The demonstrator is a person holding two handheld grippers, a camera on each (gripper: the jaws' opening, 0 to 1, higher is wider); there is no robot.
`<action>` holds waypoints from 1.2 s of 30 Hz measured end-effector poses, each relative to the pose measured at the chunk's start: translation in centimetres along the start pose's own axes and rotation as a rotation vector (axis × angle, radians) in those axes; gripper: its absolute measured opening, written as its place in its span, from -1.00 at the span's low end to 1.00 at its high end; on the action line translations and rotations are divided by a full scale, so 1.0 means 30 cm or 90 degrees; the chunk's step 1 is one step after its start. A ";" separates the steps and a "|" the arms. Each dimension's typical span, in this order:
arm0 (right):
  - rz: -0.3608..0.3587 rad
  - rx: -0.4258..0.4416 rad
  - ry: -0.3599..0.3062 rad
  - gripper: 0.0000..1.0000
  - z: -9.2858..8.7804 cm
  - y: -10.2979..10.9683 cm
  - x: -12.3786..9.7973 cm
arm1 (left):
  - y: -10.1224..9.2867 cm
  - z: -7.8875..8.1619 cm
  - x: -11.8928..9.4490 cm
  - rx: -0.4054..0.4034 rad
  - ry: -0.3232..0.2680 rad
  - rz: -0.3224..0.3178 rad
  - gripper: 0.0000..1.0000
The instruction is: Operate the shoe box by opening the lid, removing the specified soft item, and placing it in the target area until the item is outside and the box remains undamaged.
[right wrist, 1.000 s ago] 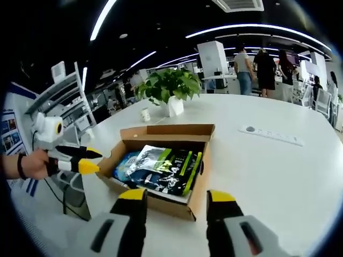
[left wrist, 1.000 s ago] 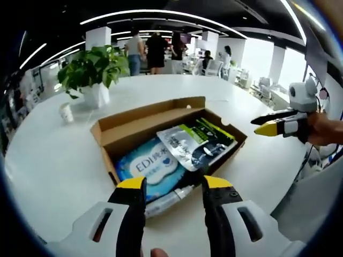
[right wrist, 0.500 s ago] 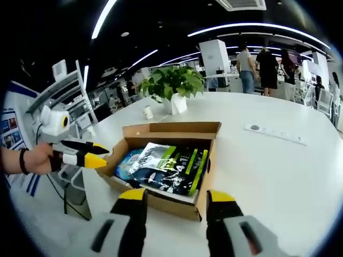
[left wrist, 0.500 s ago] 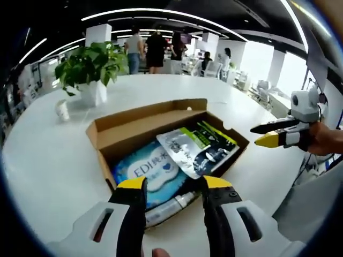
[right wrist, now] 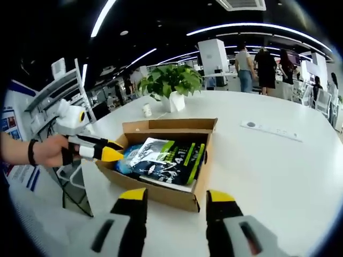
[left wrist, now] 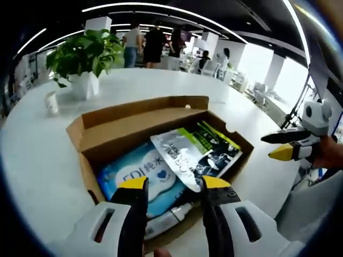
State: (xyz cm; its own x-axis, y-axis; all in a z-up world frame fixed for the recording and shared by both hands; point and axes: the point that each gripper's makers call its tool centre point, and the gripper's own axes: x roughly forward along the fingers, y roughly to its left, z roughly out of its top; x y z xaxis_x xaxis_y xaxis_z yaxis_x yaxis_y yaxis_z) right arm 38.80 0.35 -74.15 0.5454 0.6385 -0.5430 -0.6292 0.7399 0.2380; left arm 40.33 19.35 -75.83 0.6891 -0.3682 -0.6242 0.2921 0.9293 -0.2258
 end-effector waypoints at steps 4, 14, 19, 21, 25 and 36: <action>-0.002 0.008 0.002 -0.18 -0.021 0.000 -0.010 | 0.006 -0.006 0.030 -0.011 0.011 -0.007 -0.21; -0.011 0.017 -0.005 -0.18 -0.025 -0.019 -0.037 | 0.008 -0.004 0.078 -0.024 0.026 -0.017 -0.20; -0.012 0.022 -0.006 -0.17 -0.036 -0.028 -0.054 | -0.005 -0.018 0.103 -0.046 0.040 -0.032 -0.21; -0.014 0.021 -0.004 -0.17 -0.042 -0.031 -0.061 | -0.007 -0.027 0.123 -0.054 0.045 -0.038 -0.20; -0.018 0.019 -0.003 -0.17 -0.051 -0.046 -0.079 | -0.034 -0.036 0.121 -0.065 0.051 -0.046 -0.20; -0.023 0.025 0.004 -0.17 -0.077 -0.062 -0.098 | -0.082 -0.017 0.118 -0.089 0.048 -0.066 -0.35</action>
State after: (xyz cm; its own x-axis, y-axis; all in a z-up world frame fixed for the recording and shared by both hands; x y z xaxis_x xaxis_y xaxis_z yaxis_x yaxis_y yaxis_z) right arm 37.10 -3.40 -74.85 0.5638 0.6104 -0.5564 -0.5872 0.7700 0.2496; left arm 41.70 15.79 -77.87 0.6066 -0.4637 -0.6458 0.2596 0.8833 -0.3904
